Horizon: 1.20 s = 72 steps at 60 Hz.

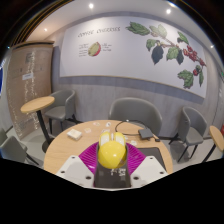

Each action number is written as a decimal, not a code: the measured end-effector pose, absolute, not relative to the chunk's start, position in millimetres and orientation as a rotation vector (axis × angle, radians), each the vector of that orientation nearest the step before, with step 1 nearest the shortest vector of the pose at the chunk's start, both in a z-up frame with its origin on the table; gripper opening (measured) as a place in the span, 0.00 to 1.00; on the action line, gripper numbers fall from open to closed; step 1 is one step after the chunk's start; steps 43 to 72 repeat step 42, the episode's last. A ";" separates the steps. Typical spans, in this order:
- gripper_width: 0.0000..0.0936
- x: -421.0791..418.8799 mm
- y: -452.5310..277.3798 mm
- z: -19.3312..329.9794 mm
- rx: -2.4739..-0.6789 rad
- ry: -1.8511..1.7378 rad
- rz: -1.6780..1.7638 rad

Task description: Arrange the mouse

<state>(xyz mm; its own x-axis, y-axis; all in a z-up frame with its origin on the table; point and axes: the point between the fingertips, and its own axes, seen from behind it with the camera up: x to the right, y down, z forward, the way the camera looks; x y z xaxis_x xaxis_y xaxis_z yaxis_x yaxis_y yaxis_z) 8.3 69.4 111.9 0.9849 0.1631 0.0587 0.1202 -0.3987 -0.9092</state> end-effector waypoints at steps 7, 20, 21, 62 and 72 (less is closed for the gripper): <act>0.39 50.8 51.3 33.7 -2.144 -0.139 0.045; 0.49 78.6 55.1 -17.2 -2.287 -0.125 0.012; 0.52 78.6 54.6 -16.1 -2.290 -0.127 0.015; 0.92 113.0 -16.8 78.2 -2.056 -0.263 0.086; 0.92 113.0 -16.8 78.2 -2.056 -0.263 0.086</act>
